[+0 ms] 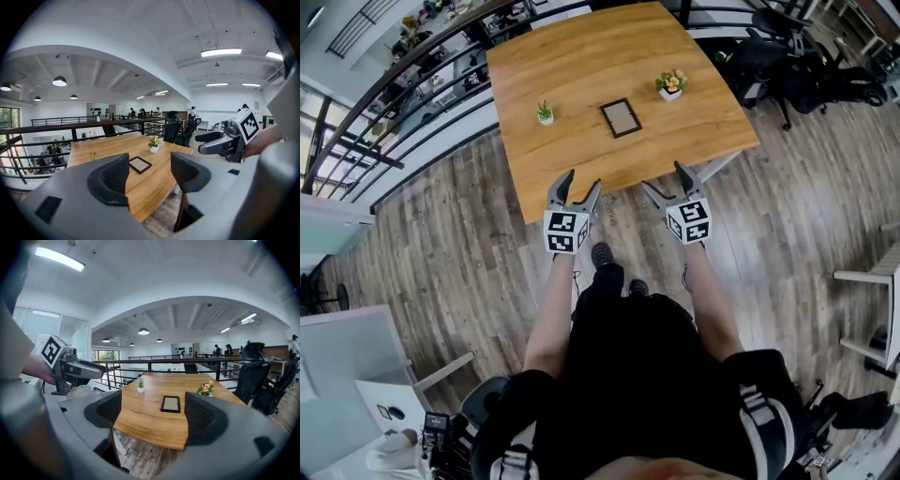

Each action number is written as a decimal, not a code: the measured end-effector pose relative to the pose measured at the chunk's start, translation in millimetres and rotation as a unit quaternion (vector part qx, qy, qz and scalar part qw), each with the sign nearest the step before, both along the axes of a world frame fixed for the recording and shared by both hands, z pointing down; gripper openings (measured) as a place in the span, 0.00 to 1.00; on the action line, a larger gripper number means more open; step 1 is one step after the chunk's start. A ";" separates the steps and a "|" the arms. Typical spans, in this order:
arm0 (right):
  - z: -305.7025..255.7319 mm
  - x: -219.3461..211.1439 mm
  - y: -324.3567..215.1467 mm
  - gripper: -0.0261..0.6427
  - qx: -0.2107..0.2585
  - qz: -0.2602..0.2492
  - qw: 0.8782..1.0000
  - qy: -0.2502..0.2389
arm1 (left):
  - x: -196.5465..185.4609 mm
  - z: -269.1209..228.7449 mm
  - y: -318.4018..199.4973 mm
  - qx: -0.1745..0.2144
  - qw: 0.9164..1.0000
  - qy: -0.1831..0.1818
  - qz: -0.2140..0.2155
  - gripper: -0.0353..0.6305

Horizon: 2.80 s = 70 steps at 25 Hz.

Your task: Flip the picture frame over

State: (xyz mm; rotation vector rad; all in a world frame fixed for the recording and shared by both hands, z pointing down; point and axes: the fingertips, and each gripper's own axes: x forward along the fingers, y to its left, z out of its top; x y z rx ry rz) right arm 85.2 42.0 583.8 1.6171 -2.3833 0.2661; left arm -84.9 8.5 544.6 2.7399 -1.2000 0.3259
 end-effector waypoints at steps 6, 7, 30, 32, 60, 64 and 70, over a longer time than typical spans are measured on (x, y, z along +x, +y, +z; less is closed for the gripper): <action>5.5 0.3 -27.4 0.66 -0.009 0.018 1.000 -0.002 | -0.4 4.6 -33.1 -0.007 1.000 0.000 0.013 0.47; 6.9 -1.2 -32.0 0.66 -0.011 0.018 1.000 -0.002 | -0.8 6.0 -38.9 -0.009 1.000 0.001 0.014 0.47; 28.3 -19.3 -121.5 0.61 -0.026 0.092 0.995 -0.008 | -11.8 35.0 -140.8 -0.027 0.994 -0.017 0.101 0.47; 30.6 -23.7 -125.6 0.60 -0.028 0.091 0.995 -0.006 | -16.9 36.1 -146.0 -0.028 0.994 -0.017 0.100 0.47; 124.5 28.0 -216.4 0.54 -0.135 0.051 0.989 -0.025 | 18.7 104.8 -222.3 -0.121 0.991 -0.037 0.037 0.47; 143.4 32.8 -229.2 0.54 -0.154 0.039 0.987 -0.025 | 26.8 120.6 -232.6 -0.138 0.989 -0.042 0.027 0.47; 174.6 34.2 -240.1 0.48 -0.185 0.027 0.982 -0.030 | 31.0 137.6 -235.3 -0.162 0.986 -0.047 0.019 0.47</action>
